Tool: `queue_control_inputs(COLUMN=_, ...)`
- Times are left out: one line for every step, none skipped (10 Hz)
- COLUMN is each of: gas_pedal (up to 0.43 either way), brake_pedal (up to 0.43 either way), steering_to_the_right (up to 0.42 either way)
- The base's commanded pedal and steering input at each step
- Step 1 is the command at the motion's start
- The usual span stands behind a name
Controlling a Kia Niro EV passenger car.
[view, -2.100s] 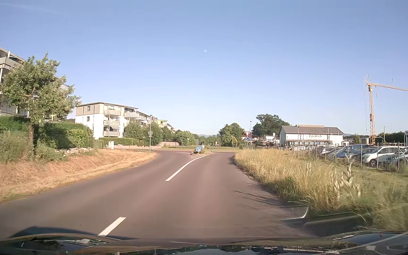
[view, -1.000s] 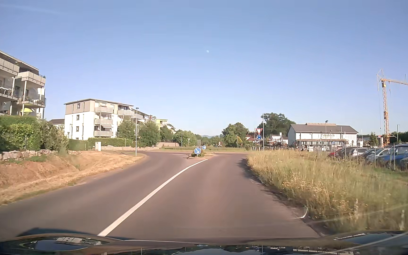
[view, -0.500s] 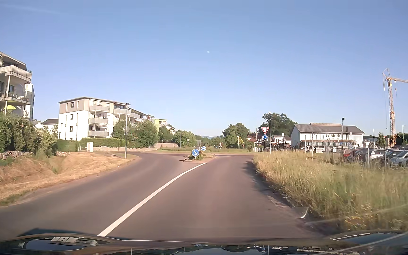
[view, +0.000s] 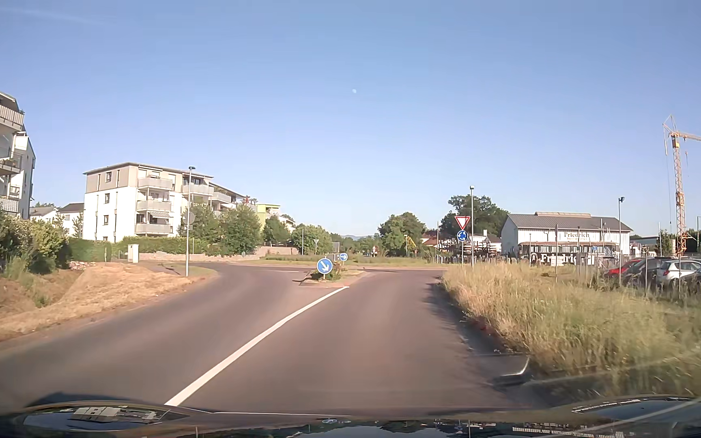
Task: Follow the waypoints while adhering to traffic rules and regulations
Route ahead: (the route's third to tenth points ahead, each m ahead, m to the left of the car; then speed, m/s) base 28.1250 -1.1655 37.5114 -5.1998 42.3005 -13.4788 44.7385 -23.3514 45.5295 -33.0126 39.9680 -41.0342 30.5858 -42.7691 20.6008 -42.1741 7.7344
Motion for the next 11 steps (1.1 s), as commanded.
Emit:
queue_control_inputs(gas_pedal=0.059, brake_pedal=0.000, steering_to_the_right=0.013)
queue_control_inputs(gas_pedal=0.039, brake_pedal=0.000, steering_to_the_right=0.014)
queue_control_inputs(gas_pedal=0.028, brake_pedal=0.000, steering_to_the_right=0.014)
queue_control_inputs(gas_pedal=0.028, brake_pedal=0.000, steering_to_the_right=0.014)
queue_control_inputs(gas_pedal=0.028, brake_pedal=0.000, steering_to_the_right=0.014)
queue_control_inputs(gas_pedal=0.028, brake_pedal=0.000, steering_to_the_right=0.014)
queue_control_inputs(gas_pedal=0.028, brake_pedal=0.000, steering_to_the_right=0.014)
queue_control_inputs(gas_pedal=0.028, brake_pedal=0.000, steering_to_the_right=0.016)
queue_control_inputs(gas_pedal=0.028, brake_pedal=0.000, steering_to_the_right=0.018)
queue_control_inputs(gas_pedal=0.028, brake_pedal=0.000, steering_to_the_right=0.021)
queue_control_inputs(gas_pedal=0.028, brake_pedal=0.000, steering_to_the_right=0.023)
